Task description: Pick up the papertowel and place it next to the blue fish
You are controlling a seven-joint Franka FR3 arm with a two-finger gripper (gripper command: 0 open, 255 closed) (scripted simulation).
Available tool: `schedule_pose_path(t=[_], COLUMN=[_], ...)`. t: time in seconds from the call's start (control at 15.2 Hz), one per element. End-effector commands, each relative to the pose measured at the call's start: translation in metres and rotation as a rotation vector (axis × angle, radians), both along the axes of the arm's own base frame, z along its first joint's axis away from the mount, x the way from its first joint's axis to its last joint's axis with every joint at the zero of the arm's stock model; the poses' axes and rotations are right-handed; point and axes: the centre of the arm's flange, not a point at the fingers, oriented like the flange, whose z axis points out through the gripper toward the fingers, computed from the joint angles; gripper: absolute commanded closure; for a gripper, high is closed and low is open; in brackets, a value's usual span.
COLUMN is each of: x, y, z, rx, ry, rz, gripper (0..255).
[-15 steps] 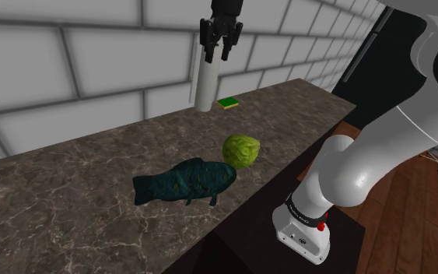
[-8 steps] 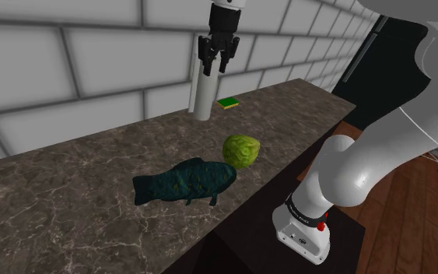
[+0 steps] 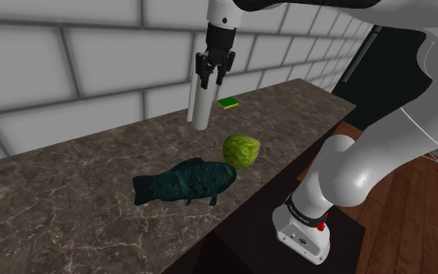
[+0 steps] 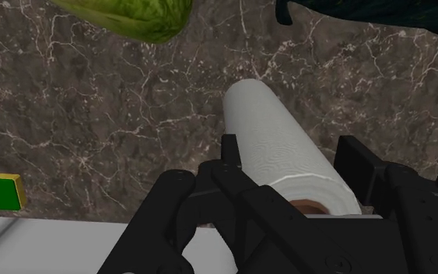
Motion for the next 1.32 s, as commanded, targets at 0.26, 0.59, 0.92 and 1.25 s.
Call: schedule_pose_path(t=[0.26,0.59,0.92,1.25], x=[0.000,0.000,0.000,0.000], y=[-0.001,-0.001,-0.001,-0.001], z=[-0.032,-0.058,-0.085,-0.111], rx=[0.000,0.000,0.000,0.000], ry=[-0.001,-0.001,-0.001,-0.001], rz=[0.000,0.000,0.000,0.000], gripper=[255,255,255,255])
